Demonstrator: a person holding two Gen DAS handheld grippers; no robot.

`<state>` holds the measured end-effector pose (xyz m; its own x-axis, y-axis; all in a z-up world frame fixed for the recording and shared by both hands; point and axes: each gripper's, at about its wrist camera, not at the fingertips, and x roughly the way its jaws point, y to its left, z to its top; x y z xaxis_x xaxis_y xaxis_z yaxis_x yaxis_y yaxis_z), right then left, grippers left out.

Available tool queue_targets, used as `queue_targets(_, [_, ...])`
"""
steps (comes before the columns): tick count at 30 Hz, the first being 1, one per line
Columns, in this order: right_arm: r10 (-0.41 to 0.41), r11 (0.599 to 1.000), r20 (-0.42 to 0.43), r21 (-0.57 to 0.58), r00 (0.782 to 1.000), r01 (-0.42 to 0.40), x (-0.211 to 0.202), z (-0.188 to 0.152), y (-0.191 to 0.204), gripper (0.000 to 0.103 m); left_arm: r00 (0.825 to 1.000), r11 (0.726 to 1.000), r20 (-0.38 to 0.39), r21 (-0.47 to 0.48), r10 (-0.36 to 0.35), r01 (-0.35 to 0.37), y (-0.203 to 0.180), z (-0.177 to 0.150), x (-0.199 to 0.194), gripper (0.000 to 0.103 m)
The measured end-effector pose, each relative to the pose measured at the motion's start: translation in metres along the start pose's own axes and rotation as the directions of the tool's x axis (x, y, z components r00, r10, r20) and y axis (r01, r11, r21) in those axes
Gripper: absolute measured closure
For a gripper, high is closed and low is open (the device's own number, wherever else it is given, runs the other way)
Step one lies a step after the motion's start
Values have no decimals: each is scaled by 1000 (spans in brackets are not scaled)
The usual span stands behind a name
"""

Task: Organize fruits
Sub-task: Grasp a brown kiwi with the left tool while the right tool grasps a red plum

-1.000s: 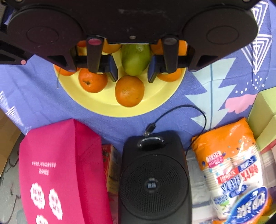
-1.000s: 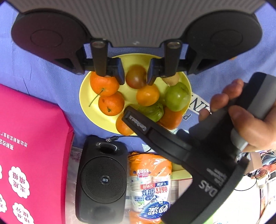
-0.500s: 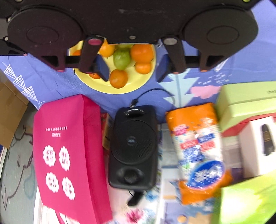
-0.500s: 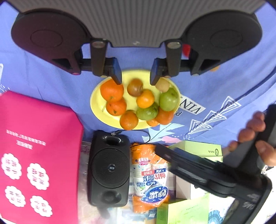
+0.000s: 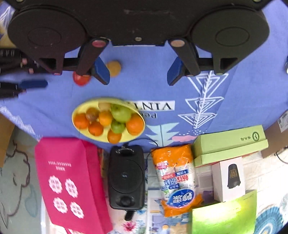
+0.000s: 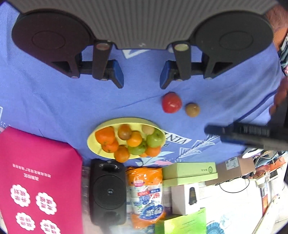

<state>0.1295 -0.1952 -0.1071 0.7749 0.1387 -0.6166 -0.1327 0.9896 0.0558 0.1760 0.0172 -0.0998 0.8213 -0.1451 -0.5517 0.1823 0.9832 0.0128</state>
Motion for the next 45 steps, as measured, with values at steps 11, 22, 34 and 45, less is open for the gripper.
queue_targets(11, [1, 998, -3, -66, 1000, -1, 2, 4, 22, 59, 999, 996, -31, 79, -26, 29, -29, -13, 11, 32])
queue_targets(22, [6, 999, -16, -47, 1000, -6, 4, 3, 14, 59, 996, 999, -75, 11, -39, 40, -19, -11, 42, 52])
queue_targets(34, [11, 990, -42, -143, 999, -17, 34, 24, 33, 59, 990, 993, -86, 25, -112, 115, -15, -4, 44, 78])
queue_targets(45, [70, 986, -60, -148, 996, -78, 44, 34, 35, 59, 987, 991, -90, 4, -133, 134, -9, -7, 41, 78])
